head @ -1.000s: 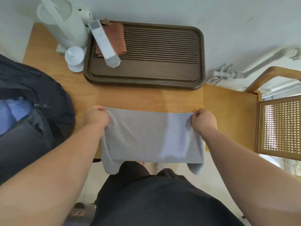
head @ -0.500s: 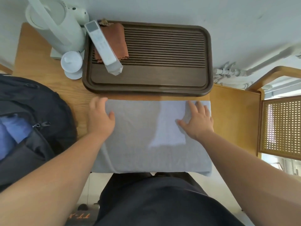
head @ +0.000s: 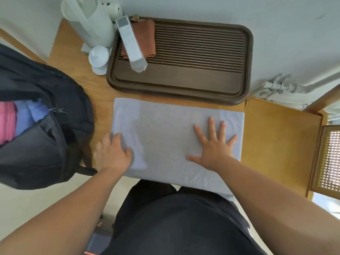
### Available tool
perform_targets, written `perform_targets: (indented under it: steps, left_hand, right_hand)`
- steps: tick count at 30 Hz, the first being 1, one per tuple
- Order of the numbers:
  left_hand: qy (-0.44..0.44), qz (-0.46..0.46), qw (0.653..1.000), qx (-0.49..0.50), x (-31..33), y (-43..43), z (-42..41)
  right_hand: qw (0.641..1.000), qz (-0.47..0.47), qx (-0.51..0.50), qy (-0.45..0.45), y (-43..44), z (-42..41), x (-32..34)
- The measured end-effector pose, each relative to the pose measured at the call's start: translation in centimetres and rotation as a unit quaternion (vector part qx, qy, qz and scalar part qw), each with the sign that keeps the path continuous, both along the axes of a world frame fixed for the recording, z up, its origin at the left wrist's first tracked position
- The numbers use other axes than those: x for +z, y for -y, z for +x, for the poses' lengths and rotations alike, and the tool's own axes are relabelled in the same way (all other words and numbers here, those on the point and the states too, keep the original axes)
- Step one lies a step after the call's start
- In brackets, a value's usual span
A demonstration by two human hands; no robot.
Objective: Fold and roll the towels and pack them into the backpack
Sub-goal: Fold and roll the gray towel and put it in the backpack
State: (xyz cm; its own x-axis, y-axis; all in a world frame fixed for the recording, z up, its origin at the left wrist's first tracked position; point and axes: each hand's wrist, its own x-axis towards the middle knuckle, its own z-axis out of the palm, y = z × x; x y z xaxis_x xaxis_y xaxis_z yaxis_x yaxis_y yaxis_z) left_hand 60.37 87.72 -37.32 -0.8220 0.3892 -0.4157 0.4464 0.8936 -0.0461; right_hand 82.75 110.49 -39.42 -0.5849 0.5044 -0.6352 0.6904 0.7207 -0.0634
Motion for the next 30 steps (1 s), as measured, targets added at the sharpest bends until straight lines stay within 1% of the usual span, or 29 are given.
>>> perform_targets:
  steps: [3,5,10,13,15,17,19,24,27,30]
  left_hand:
    - [0.040,-0.011,0.996,0.084,0.3,1.7,2.2]
    - [0.068,0.000,0.988,0.138,0.4,2.9,3.4]
    - [0.105,0.042,0.967,0.228,0.2,5.8,4.6]
    - [0.101,0.091,0.949,0.285,-0.3,6.8,4.0]
    - [0.101,0.125,0.933,0.323,-0.6,7.1,3.7]
    - [0.106,0.159,0.917,0.350,-1.0,7.2,3.6]
    - [0.110,0.181,0.908,0.360,-1.3,7.2,3.5]
    - [0.115,0.213,0.903,0.355,-2.0,7.4,2.8]
    - [0.120,0.219,0.907,0.340,-1.9,7.8,2.2]
    - [0.147,0.216,0.917,0.301,-2.0,8.4,1.3]
  right_hand:
    - [1.000,0.005,0.005,-0.013,0.1,0.2,-0.1]
    - [1.000,0.008,0.010,-0.017,0.0,0.2,-0.1]
    - [1.000,0.003,0.016,-0.011,-0.3,0.0,0.6]
    - [0.994,0.043,0.084,-0.046,0.3,-1.3,1.5]
    - [0.987,0.042,0.131,-0.084,1.4,-2.8,2.2]
    - [0.982,0.024,0.155,-0.109,2.8,-4.8,2.7]
    - [0.978,0.006,0.168,-0.124,4.3,-6.9,3.0]
    - [0.966,-0.024,0.217,-0.135,7.7,-13.2,3.4]
    - [0.959,-0.041,0.252,-0.119,9.2,-17.8,3.7]
    - [0.948,-0.028,0.296,-0.112,10.8,-22.2,3.6]
